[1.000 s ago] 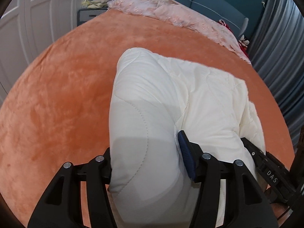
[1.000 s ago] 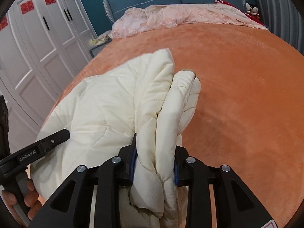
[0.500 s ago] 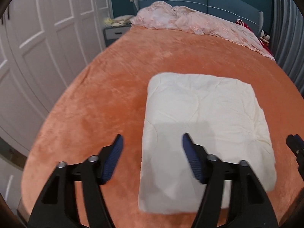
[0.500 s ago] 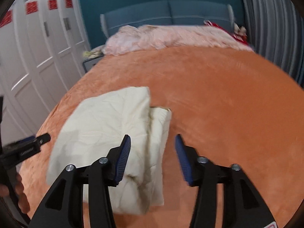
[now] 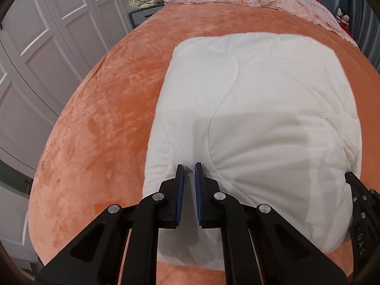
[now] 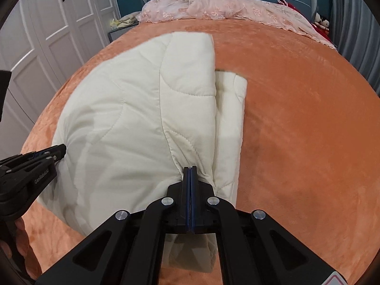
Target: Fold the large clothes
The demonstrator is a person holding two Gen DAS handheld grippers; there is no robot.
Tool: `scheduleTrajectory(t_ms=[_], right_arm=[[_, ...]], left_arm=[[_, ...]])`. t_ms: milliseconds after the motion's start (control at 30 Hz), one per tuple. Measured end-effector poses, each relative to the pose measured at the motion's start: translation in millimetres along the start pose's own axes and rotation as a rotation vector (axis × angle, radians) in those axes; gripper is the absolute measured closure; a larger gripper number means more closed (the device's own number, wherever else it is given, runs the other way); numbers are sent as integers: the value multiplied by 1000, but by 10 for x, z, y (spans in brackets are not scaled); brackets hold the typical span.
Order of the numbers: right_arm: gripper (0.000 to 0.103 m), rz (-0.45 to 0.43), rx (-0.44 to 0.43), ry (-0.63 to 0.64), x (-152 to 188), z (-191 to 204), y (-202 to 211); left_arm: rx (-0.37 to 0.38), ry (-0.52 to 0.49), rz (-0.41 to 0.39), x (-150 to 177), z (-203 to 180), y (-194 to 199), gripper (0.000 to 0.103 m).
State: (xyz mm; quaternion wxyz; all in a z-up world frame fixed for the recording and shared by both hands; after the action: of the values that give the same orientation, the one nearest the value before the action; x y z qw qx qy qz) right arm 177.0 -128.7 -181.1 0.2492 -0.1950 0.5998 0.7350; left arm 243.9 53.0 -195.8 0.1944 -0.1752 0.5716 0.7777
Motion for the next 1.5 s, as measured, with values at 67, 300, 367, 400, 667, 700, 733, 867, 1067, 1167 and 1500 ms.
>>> scheduleTrajectory(t_ms=[67,300,367,400,667,700,733,867,1067,1167,1500], right_arm=[[103,2,14,19,30,8,-46],[103,-7,6,1,65,-8,-163],[103,-12,11,3,77,-4,-182],[103,-15,13,4,74,1,-192],[103,-2,15,32,20,16,-80],[103,2,13,24,-1,30,-8],[103,-8,5,5,-27,45,127],[85,-69,-36,-30,-14,99,571],[78,-78,-40,-21,243,150,762],[78,-53,-39,-29,311,131,625],[77,34,22,-2,445,29,250]], left_arm=[[-9,2,-4,10,-32,-43,96],[-8,29,-10,2,-80,-108,96],[-18,22,-17,-2,-93,-122,96],[-24,18,-22,-1,-101,-129,96],[-68,-39,-50,-2,-104,-61,96],[-75,-51,-51,2,-102,-8,96],[-74,-56,-52,1,-79,53,94],[-3,17,-36,66,69,334,74],[41,97,-27,335,285,566,52],[25,89,15,509,300,417,51],[1,75,33,614,248,156,44]])
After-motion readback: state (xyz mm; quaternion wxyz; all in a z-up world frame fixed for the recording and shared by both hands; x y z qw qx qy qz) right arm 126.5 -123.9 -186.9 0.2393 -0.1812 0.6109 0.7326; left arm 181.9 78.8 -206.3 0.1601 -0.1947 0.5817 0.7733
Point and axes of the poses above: each gripper's, at about its wrist camera, not at the fingertips, and y roughly against the way its jaws point, z to its left, x to its underside, the point moved 10 cm from there along -y, roughly the way its jaws point, and after that the axes turned 9 degrees about -x, right-handed, at the moved point
